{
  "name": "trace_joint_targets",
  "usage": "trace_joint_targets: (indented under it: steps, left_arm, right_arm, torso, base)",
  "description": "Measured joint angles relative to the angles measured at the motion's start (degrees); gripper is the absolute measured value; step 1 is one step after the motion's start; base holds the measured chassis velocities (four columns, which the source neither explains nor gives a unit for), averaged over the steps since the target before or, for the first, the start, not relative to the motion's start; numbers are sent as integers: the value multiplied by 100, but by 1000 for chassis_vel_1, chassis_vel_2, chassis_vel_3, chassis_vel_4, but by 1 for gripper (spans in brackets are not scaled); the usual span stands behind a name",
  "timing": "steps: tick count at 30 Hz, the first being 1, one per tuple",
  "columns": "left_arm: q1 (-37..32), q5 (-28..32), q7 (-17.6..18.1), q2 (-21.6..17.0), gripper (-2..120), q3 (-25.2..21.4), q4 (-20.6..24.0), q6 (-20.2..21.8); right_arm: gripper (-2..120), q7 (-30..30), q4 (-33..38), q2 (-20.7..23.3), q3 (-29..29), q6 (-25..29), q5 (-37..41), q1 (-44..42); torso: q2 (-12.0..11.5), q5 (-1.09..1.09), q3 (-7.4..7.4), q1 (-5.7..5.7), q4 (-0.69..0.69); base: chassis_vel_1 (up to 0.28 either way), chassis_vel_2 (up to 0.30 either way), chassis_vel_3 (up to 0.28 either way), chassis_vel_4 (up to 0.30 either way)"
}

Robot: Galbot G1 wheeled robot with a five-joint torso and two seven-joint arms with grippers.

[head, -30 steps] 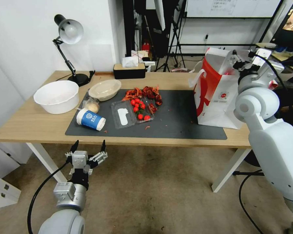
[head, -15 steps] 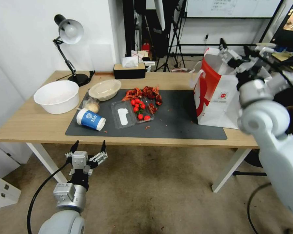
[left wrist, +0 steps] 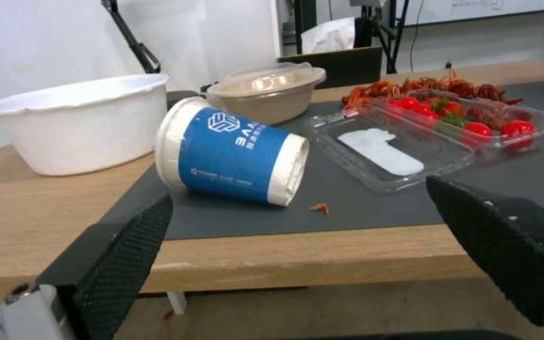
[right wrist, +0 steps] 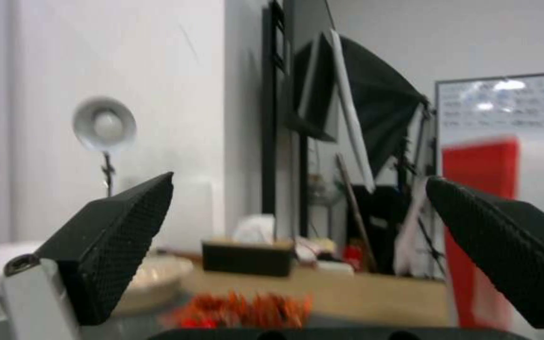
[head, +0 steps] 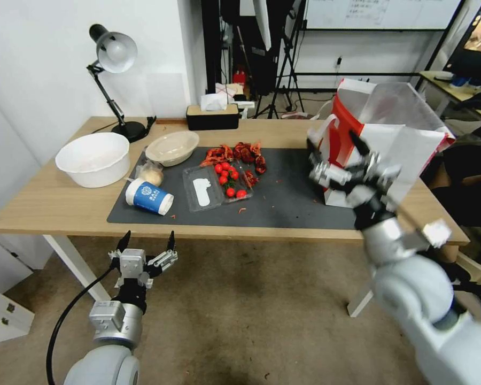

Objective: Pick up the trash from the table and place it into the takeout bag.

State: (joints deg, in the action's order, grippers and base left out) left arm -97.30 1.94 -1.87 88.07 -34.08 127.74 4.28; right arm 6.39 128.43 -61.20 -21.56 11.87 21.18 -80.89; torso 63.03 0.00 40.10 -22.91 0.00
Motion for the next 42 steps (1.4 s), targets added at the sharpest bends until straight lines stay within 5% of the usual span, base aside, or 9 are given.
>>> trace_joint_targets:
  steps: [9, 19, 42]
  left_arm:
    - [20, 35, 4, -56, 100, -2, -54, -25]
    - [49, 53, 7, -92, 100, 12, -82, -26]
    - [293, 141, 12, -98, 100, 142, -184, 7]
  right_arm:
    - [100, 818, -229, -800, 70, 610, -1496, -1334]
    - [100, 1061, -851, -1081, 141, 1137, -1545, -1788]
    - [100, 1106, -1243, -1157, 182, 1283, -1524, -1675]
  torso:
    - [0, -1, 0, 0, -1]
    - [0, 0, 1, 0, 0]
    - [0, 0, 1, -1, 0]
  base:
    - [0, 0, 0, 0]
    - [0, 0, 0, 0]
    - [0, 0, 0, 0]
